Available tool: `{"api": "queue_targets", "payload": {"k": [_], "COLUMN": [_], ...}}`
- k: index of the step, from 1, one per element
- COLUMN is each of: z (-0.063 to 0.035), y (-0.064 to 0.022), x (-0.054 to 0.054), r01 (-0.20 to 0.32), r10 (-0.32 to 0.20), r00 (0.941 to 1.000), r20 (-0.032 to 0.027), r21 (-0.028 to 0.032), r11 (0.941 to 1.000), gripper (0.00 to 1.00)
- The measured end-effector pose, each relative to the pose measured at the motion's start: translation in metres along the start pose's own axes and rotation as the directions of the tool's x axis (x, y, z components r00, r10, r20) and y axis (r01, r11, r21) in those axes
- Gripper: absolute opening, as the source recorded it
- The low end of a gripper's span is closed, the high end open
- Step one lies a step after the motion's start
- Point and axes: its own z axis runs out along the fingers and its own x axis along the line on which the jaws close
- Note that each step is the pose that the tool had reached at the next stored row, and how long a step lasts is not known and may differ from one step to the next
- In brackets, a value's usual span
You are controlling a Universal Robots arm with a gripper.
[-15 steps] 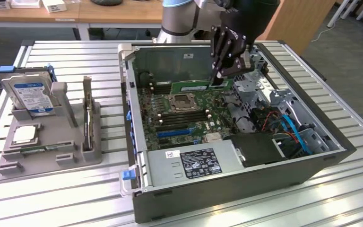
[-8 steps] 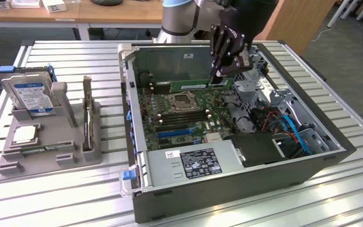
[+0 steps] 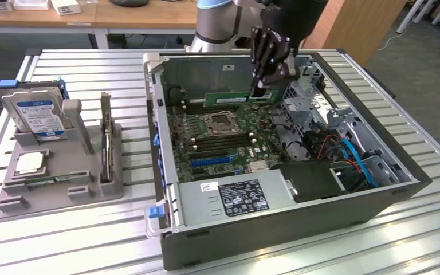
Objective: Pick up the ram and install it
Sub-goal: 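Pick up the ram and move it above insertion slot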
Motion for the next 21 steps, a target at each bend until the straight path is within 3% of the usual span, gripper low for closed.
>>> {"api": "queue_targets", "payload": {"k": [8, 13, 21], "z": [0.0042, 0.0071, 0.0124], "y": [-0.0006, -0.0011, -0.0018], "x": [-0.013, -0.027, -0.046], "r01": [0.000, 0.000, 0.000], "r10": [0.000, 0.000, 0.000], "r00": [1.0000, 1.0000, 1.0000], "r20": [0.0000, 0.0001, 0.0051], "r21": [0.0000, 0.0001, 0.0002], "r11": [1.0000, 1.0000, 1.0000], "gripper": [0.12, 0.12, 0.12]}}
